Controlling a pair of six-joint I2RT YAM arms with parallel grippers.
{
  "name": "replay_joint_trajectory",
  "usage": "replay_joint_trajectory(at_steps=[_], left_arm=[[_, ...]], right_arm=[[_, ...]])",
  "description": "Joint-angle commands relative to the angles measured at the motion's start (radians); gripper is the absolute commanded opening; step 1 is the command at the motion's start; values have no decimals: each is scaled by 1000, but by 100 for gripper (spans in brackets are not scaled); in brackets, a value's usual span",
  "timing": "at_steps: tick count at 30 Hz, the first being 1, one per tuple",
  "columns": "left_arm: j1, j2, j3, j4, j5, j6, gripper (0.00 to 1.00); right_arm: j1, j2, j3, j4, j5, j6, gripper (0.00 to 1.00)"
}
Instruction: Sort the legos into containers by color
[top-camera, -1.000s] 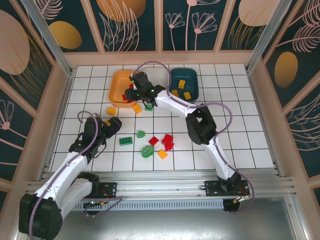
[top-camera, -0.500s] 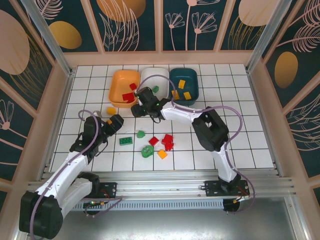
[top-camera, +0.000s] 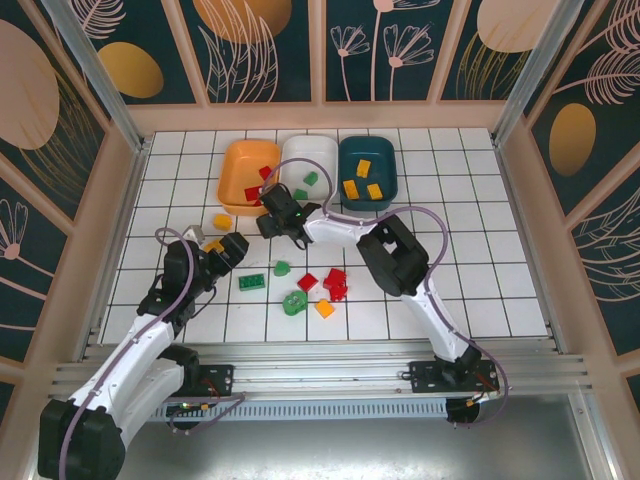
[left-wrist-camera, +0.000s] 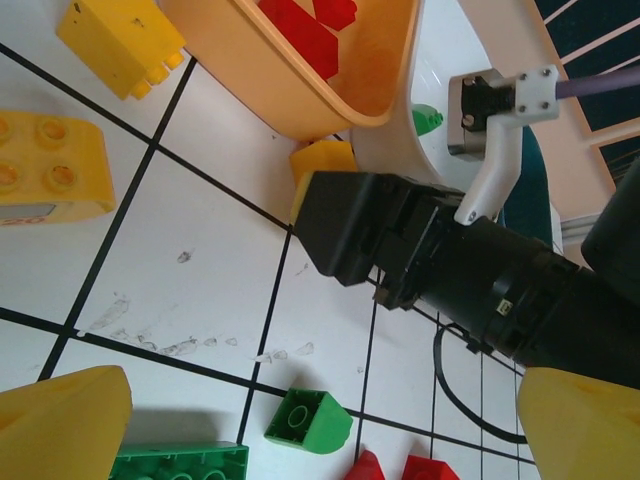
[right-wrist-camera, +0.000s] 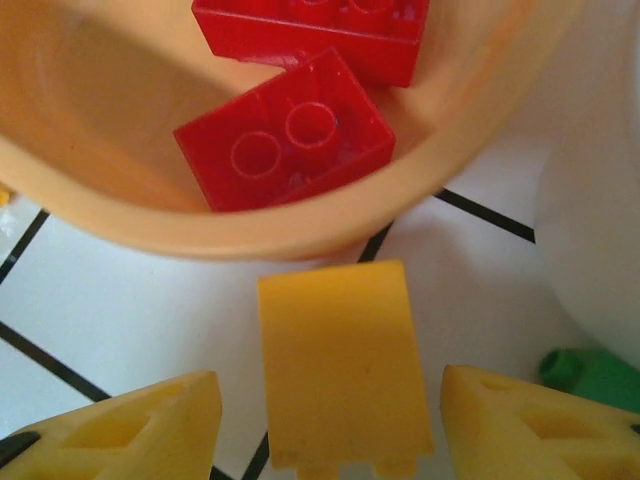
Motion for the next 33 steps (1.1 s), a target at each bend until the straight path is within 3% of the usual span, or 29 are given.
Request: replay_joint_trajectory(at_steps=[1,10,21,27,33], left_arm=[[7,-5,-6,14,12,8,99],[6,-6,18,-23,-31,32,99],[4,60,37,5,-28,43,98],[3,161,82,-2,18,77,89],[-65,274,152,-58,-25,121,84]], right_arm=[[5,37,52,-3,26,-5,60],[21,4,27,-2,43,-14,33],[41,-370,-303,126,34,26,29],[-134,-511,-411,98,46,33,29],[-379,-453,-419,66,-8,39,28]])
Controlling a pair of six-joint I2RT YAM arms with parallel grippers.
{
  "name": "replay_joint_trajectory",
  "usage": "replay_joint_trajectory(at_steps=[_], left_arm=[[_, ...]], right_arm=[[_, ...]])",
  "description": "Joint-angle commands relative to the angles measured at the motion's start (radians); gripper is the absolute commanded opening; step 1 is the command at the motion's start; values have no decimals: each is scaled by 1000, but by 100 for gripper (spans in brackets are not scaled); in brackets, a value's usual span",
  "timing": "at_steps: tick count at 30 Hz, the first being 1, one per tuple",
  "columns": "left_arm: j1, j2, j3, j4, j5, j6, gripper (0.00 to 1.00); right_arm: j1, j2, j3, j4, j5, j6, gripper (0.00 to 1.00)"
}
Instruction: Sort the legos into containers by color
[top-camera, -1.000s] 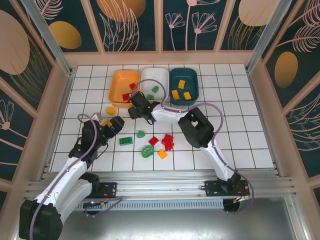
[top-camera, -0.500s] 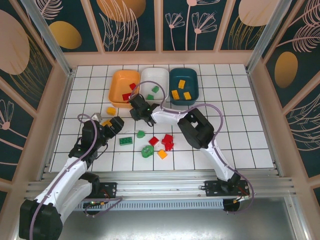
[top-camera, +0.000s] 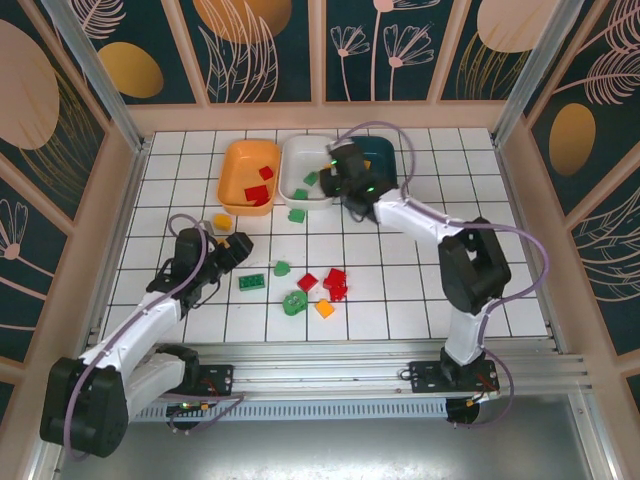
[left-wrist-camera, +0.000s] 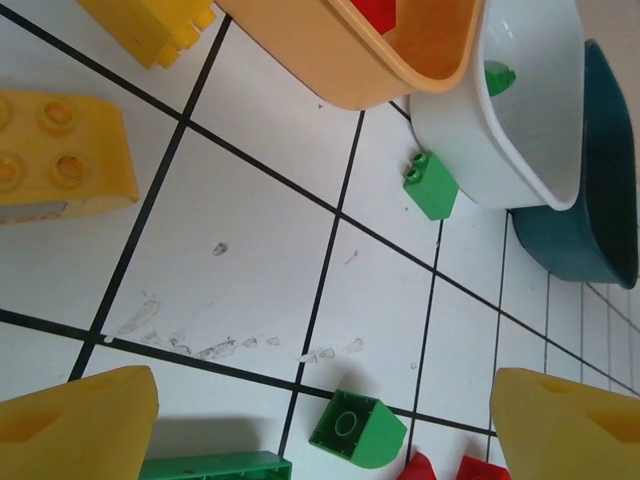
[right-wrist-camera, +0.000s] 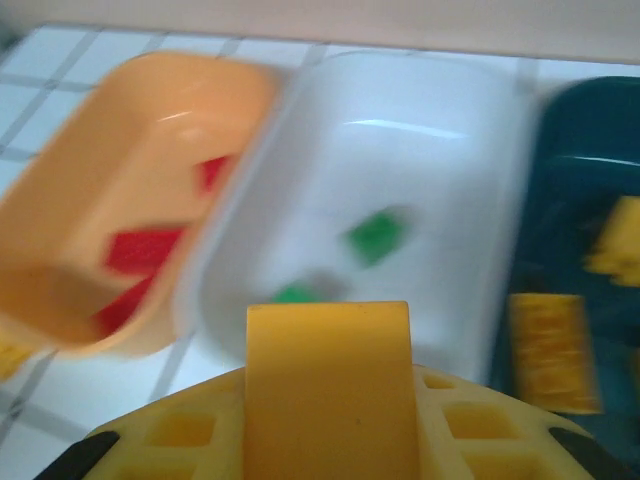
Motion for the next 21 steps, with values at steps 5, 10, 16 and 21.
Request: replay_joint_trajectory(at_steps=[5,10,16,21], left_arm=[[-131,162,162,-188,-134,122,85],[-134,175,156,-238,-160,130,85],[-139,173,166,-320,-191,148,87],[-181,183,161,-366,-190,149,98]], right_arm=[[-146,127,42,-65,-30,11,29],[-187,201,122,-112,-34,13,42],[-194,166,126,-107,-9,23,62],[-169,46,34,-64,-8,47,65]])
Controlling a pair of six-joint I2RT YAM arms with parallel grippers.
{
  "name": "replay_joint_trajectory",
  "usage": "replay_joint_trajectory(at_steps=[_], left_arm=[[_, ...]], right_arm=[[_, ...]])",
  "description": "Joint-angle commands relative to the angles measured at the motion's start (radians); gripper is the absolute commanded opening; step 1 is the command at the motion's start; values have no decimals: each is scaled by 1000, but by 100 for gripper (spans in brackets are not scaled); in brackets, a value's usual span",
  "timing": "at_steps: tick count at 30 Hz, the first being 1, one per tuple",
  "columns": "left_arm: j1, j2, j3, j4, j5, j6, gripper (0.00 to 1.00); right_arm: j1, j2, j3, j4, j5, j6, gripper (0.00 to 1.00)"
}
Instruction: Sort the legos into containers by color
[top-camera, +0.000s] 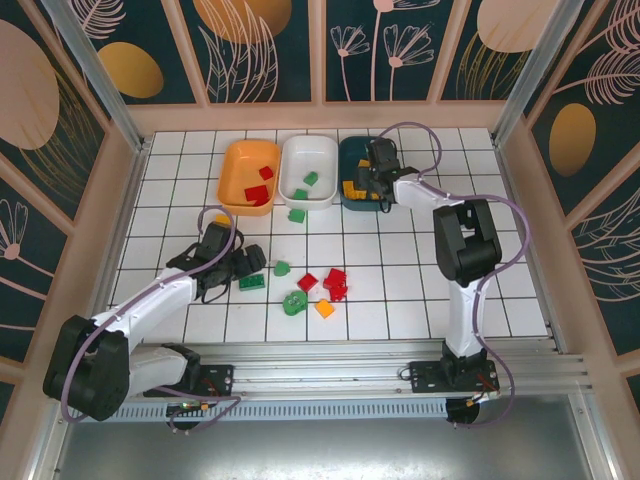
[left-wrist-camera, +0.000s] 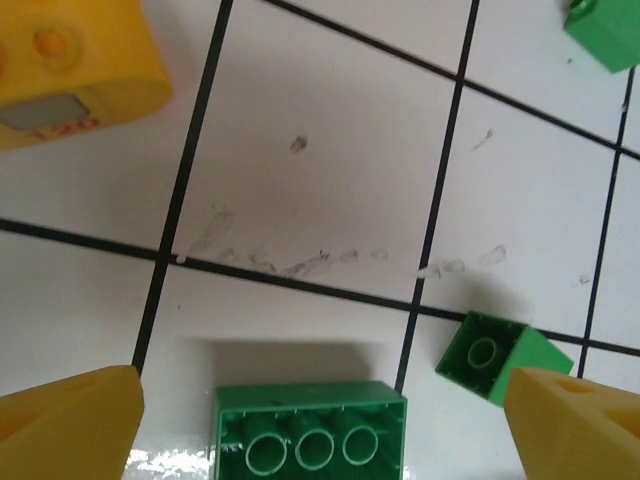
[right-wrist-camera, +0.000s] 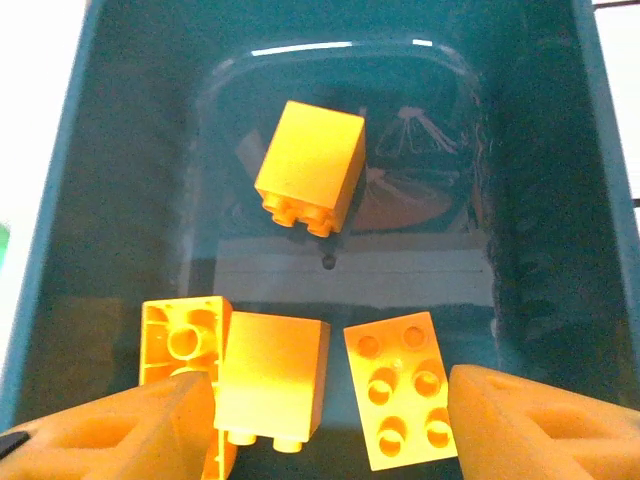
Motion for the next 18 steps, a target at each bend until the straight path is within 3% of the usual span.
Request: replay_joint_trajectory(at_steps=[1,5,11,18], left_arm=[[-41,15,12,-72,-22,15,98],[-81,61,15,-71,-28,29,99],[-106,152,64,-119,-120,49,95],[-111,215,54,-69,-68,70,87]], right_arm=[[26,-141,-69,45,26,28,65],[55,-237,-184,87,14,52,66],[91,-356,-305,106,13,71,66],[101,-446,-400,119,1,92,66]])
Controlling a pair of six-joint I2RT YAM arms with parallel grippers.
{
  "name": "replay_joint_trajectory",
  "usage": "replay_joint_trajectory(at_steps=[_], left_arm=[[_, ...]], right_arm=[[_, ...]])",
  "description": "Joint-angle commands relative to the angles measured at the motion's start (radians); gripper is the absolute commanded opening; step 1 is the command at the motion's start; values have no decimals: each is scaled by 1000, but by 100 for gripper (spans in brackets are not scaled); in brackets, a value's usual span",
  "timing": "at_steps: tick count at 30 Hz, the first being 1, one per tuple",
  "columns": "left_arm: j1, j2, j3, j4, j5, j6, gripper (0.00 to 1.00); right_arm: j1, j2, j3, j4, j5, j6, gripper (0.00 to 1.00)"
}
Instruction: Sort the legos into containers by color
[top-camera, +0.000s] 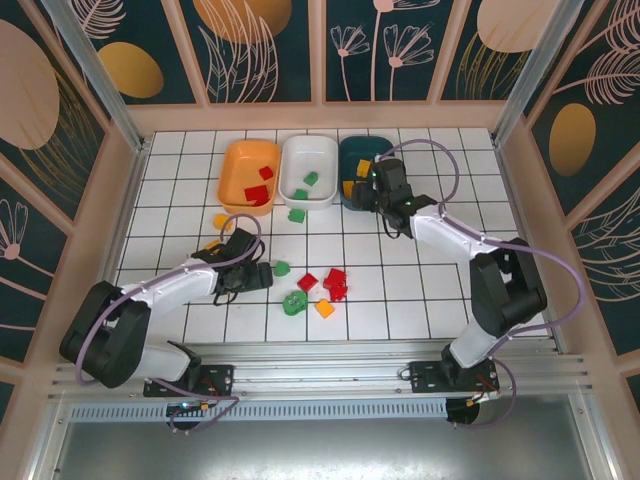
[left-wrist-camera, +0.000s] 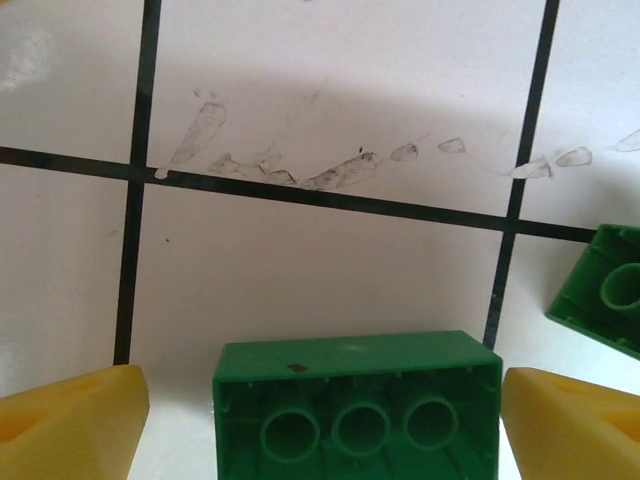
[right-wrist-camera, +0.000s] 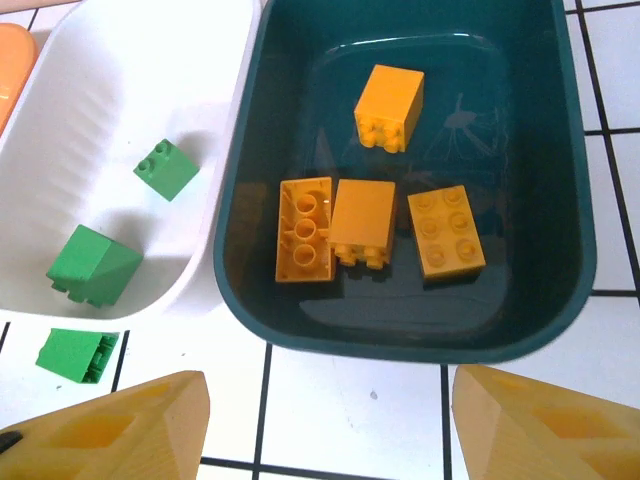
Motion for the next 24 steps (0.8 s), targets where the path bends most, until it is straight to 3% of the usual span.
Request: replay_joint_trajectory(at_steps=[1,8,13,17,24], left_arm=[[-11,26,20,1,7,23,86],[-21,57,32,-3,-12,44,81],[-22,78,27,21,-7,50,64],[-22,77,41,7,-15,56,59],[-22,-25,210,-102,-48,105,54]], right_arm=[[5,-45,-34,37,6,30,66],[12,-65,-70,42,4,38,65],[18,-87,-79,36,8,39,63],[21,-103,-83,29,12,37,63],[23,-106,-101,39,-2,43,62]])
